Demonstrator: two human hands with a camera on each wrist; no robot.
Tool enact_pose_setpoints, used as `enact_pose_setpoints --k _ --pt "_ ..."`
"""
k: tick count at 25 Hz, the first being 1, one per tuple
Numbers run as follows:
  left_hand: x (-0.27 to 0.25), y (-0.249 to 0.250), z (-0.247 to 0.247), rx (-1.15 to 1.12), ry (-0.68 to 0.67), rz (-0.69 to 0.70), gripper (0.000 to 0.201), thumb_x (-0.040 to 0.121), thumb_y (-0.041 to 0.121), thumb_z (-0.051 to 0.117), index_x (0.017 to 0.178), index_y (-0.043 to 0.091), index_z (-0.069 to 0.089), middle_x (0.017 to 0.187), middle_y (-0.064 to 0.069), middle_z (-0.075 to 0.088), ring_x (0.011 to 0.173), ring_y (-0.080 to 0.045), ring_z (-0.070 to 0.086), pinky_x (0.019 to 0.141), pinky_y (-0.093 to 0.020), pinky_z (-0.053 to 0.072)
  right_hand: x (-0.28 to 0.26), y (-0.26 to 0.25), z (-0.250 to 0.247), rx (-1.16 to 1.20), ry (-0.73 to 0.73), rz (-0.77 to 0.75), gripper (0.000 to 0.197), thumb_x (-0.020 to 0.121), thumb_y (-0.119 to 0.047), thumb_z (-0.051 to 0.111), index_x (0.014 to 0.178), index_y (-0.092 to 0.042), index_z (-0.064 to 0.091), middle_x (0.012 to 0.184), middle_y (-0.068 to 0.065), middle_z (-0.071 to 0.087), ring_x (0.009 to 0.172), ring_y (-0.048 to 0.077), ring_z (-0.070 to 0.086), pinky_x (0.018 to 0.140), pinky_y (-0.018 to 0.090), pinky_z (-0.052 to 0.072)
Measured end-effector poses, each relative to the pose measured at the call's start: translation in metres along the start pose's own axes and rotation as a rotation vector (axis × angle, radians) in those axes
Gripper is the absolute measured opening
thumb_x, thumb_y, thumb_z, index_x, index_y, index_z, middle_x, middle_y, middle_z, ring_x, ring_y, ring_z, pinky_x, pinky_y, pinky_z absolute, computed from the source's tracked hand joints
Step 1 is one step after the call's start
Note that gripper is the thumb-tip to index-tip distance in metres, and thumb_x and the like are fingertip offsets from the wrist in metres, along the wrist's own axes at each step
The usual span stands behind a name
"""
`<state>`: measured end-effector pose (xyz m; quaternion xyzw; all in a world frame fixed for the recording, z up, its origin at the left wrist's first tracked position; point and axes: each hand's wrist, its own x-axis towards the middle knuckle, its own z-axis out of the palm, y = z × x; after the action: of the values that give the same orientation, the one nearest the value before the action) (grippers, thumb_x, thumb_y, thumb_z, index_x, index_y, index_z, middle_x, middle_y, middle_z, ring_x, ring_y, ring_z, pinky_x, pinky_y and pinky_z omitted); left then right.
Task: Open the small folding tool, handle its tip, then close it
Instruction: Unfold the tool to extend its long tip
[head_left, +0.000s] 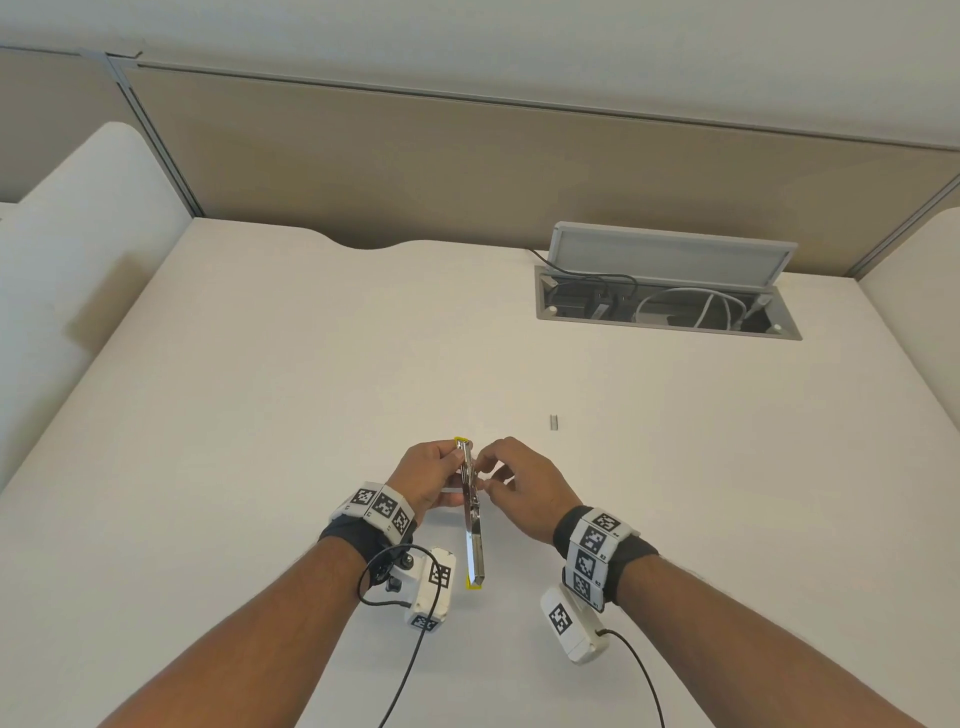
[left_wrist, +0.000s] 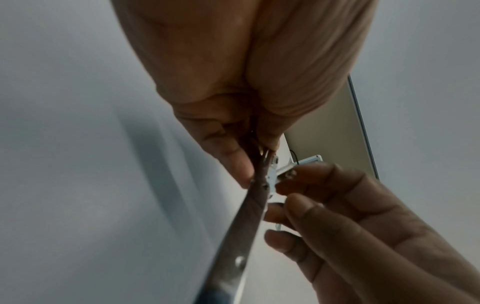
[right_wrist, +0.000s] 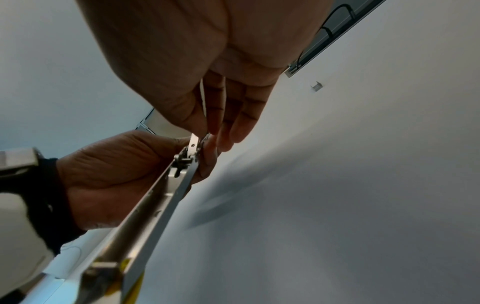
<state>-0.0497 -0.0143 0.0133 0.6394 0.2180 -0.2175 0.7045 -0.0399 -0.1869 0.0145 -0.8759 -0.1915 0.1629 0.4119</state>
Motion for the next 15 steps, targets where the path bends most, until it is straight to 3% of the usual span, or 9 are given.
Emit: enact_pose_setpoints --k 4,9,12,15 --pt "-0.001 0.002 -0.003 -0.018 0.033 -0.007 0.022 0.101 0.020 0.047 0.105 0.016 0.068 0.087 -0.003 0.071 0.065 -0.011 0.069 0.057 -0.025 0.054 -0.006 -0.001 -0.002 0.009 0.012 -0.021 0.013 0.089 -0.023 0.062 0.102 -0.022 0.061 0.102 -0.010 0.065 0.090 0.011 0.065 0.081 0.023 0.054" --pt "0.000 0.006 -0.006 -0.051 0.063 -0.008 0.022 0.101 0.018 0.046 0.109 0.012 0.067 0.090 -0.005 0.071 0.063 -0.010 0.072 0.056 -0.024 0.056 -0.012 -0.005 -0.003 0.071 0.046 0.015 0.006 0.088 -0.020 0.065 0.092 -0.015 0.066 0.088 -0.003 0.072 0.081 0.011 0.065 0.073 0.009 0.047" --pt "-0.002 0.007 -0.005 -0.041 0.044 0.003 0.022 0.101 0.017 0.045 0.103 0.014 0.067 0.090 -0.005 0.070 0.064 -0.010 0.072 0.055 -0.023 0.056 -0.012 -0.006 -0.004 0.127 0.051 0.043 0.008 0.089 -0.025 0.065 0.093 -0.018 0.063 0.087 -0.002 0.071 0.081 0.014 0.065 0.074 0.016 0.051" --pt "-0.003 0.007 -0.001 -0.029 0.022 0.003 0.022 0.102 0.018 0.046 0.098 0.016 0.068 0.091 -0.006 0.070 0.073 -0.017 0.072 0.054 -0.022 0.055 0.000 0.006 -0.012 0.178 0.160 0.180 0.011 0.090 -0.028 0.063 0.101 -0.023 0.063 0.083 0.000 0.070 0.082 0.019 0.066 0.077 0.027 0.052"
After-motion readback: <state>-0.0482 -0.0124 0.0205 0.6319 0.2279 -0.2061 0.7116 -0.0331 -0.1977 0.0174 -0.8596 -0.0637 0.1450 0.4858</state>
